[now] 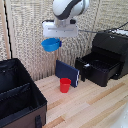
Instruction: Gently grip the air fryer handle with your gripper and kindly pull it open by sliding your gripper away from the base. Gradually bring your gripper in line with the blue bowl and gently capture it, without tightening your grip too much. Securely place the blue bowl inside the opened air fryer with a steady position. Liberate your robot's gripper, and withdraw your gripper from the proximity of the air fryer.
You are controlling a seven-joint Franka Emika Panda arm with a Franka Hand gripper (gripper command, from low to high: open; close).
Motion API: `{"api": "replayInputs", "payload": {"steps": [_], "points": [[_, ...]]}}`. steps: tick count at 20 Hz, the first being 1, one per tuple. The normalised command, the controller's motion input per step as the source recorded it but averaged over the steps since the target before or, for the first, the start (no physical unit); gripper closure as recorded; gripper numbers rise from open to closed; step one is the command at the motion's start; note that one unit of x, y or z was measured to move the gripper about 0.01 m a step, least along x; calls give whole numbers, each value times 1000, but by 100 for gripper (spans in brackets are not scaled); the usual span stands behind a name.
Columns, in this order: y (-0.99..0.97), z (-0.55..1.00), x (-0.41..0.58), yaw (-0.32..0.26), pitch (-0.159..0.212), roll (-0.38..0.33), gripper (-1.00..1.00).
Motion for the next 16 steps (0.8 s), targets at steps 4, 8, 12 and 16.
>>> {"api": "replayInputs", "payload": {"steps": [4, 8, 12, 16], "points": [[-678, 291, -185, -180, 16, 16, 100], [-621, 179, -224, -207, 11, 12, 100], [-576, 39, -247, -231, 13, 3, 100], [-529, -204, -194, -263, -46, 0, 100]]}}
